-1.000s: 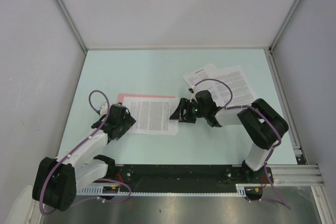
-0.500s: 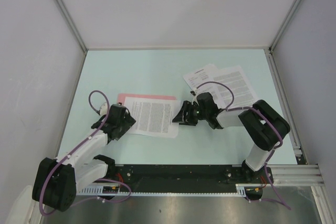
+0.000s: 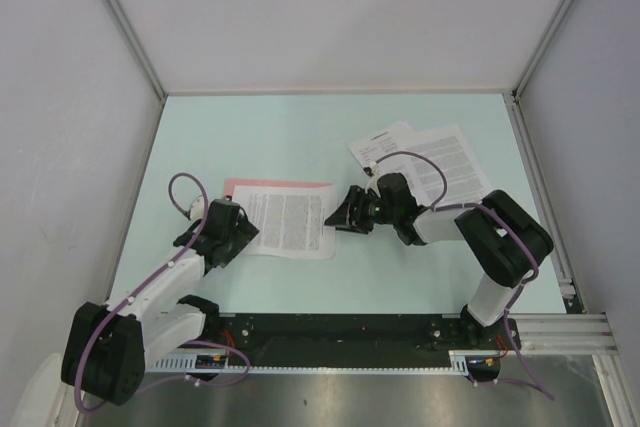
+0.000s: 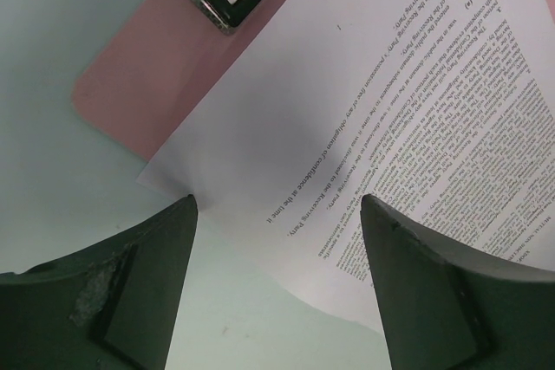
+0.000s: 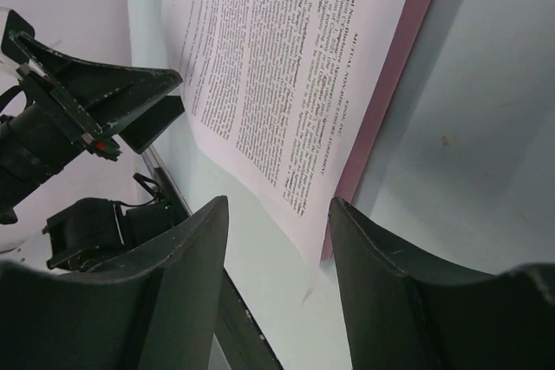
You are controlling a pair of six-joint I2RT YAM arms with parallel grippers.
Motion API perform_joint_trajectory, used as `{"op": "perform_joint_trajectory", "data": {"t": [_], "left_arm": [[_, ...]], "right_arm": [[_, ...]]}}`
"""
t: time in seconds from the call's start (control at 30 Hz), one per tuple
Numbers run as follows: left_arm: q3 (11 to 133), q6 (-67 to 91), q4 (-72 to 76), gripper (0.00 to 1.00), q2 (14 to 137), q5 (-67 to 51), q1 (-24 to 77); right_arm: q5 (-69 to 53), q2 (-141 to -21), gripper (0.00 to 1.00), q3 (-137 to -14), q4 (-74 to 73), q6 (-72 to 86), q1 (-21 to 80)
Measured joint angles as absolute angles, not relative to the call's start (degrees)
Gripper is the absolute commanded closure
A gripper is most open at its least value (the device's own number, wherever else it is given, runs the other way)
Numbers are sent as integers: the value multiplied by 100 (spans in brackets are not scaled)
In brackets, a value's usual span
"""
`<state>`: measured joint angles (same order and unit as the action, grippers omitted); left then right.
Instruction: Put the files into the folder
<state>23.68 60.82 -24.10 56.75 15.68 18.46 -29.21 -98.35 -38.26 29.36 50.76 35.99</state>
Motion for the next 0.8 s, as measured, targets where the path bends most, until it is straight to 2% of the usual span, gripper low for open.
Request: {"op": "perform_joint_trajectory", "data": {"t": [0.27, 0.37, 0.4, 0.47, 0.5, 0.53, 0.8], "left_arm": [[2338, 6080, -2401, 18, 5623, 1553, 1846], [2333, 6080, -2399, 18, 5610, 1520, 1846], [2333, 6080, -2399, 18, 5610, 1518, 1846], [2329, 6077, -2394, 17, 5607, 1509, 1846], [2329, 6077, -2390, 17, 5607, 1503, 1846], [2329, 6077, -2388, 16, 5607, 1498, 1846], [2338, 6051, -2362, 12, 5603, 1479, 1846]], "right_arm": [[-2860, -10123, 53, -3826, 3096, 5140, 3605], [-2744, -10154, 63, -3826, 3026, 5022, 3632], [-2727, -10173, 72, -3826, 3022, 4991, 3634], [-2711, -10252, 83, -3826, 3028, 4941, 3642], [-2698, -10291, 96, -3826, 3028, 4947, 3653], [-2685, -10326, 100, -3826, 3028, 4943, 3658], [-2443, -10368, 100, -3809, 2954, 5022, 3669]]}}
